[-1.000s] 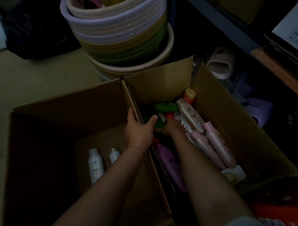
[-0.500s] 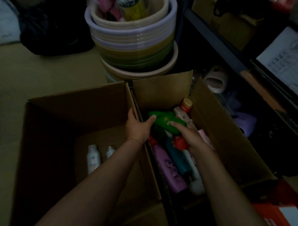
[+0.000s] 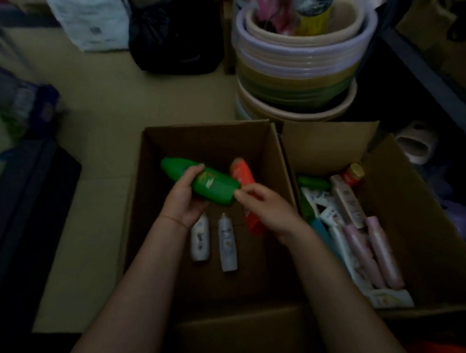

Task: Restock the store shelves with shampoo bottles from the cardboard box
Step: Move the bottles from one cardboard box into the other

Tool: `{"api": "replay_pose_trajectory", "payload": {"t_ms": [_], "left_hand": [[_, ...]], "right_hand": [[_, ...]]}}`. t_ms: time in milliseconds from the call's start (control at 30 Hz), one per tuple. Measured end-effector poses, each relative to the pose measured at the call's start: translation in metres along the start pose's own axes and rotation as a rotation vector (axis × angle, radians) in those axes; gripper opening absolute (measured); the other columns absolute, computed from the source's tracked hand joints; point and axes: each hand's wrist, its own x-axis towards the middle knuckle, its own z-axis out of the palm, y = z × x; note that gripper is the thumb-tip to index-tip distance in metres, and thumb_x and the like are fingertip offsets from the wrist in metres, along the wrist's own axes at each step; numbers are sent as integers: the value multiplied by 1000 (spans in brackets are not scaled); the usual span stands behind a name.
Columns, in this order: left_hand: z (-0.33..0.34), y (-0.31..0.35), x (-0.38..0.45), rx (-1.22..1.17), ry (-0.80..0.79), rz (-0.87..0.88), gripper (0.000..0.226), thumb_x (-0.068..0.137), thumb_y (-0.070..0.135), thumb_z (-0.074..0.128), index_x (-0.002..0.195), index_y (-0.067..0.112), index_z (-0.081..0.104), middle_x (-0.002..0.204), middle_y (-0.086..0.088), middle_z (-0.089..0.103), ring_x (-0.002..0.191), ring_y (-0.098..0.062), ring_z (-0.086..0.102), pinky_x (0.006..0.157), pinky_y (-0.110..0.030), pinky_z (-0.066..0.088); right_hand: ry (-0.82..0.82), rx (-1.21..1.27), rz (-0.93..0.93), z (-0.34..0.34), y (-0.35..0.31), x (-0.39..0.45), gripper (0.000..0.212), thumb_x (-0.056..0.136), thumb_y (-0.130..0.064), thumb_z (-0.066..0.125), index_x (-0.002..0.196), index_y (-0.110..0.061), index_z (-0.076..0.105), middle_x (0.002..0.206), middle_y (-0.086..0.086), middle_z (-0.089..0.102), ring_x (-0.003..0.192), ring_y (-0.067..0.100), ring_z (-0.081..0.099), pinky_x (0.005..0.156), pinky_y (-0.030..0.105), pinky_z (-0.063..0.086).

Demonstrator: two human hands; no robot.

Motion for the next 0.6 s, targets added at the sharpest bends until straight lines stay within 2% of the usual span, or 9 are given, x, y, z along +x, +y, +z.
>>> {"api": "replay_pose_trajectory", "payload": {"t_ms": [67,133,200,267,333,367,433,500,600], "left_hand": [[-32,-10,12,189,167,-72,31,88,15,67,118,6,59,102,-16,70,76,-23,71,61,-35,61],[-52,-25,17,342,208,-161,46,85,6,69,128,6,52,114,-24,68,86,-32,71,64,-41,61],[-62,-34,18,444,231,-208,55,83,3,72,130,12,45,119,-23,64,100,-38,68,77,-48,58],[-62,-40,17,450,223,-201,61,86,6,71,139,13,43,125,-19,61,99,-33,65,78,-43,56],[-57,-41,18,514,236,-138,57,93,11,65,145,14,42,133,-15,55,94,-24,59,68,-33,49],[-51,-40,20,546,261,-97,55,95,13,62,146,16,43,136,-13,53,100,-25,58,71,-33,49],[-33,-39,25,565,243,-22,47,95,18,61,141,18,50,138,-10,55,116,-27,58,91,-37,50],[-1,-42,25,569,149,37,41,94,24,62,134,19,55,131,-10,60,116,-25,59,100,-38,48],[58,-58,24,693,3,77,73,74,52,69,138,22,50,135,-9,59,121,-25,58,108,-46,45]], "right_hand": [[-20,-51,149,21,21,12,24,96,-19,58,118,-27,66,128,8,59,86,12,57,62,17,48],[-28,-57,284,35,32,15,35,99,-11,51,130,-26,59,137,10,50,80,8,49,54,17,45],[0,-76,334,37,38,17,42,99,-14,52,135,-35,53,145,6,41,101,16,50,71,26,44],[56,-58,292,32,38,19,47,98,-13,53,137,-39,50,147,4,40,118,23,48,80,31,44],[98,9,217,23,29,13,43,98,-12,52,134,-35,55,137,1,47,106,17,54,71,27,48],[98,17,169,17,21,7,37,98,-13,52,129,-33,59,129,-3,51,98,12,56,68,25,49],[76,16,51,2,7,-7,26,99,-16,51,113,-28,69,118,-6,62,97,12,62,79,28,54],[56,107,-90,-17,-6,-21,24,99,-14,50,102,-24,72,106,-1,72,97,16,69,87,32,56],[214,274,-208,-57,-15,-29,24,99,-8,47,96,-16,70,86,6,73,82,20,71,74,27,56]]}}
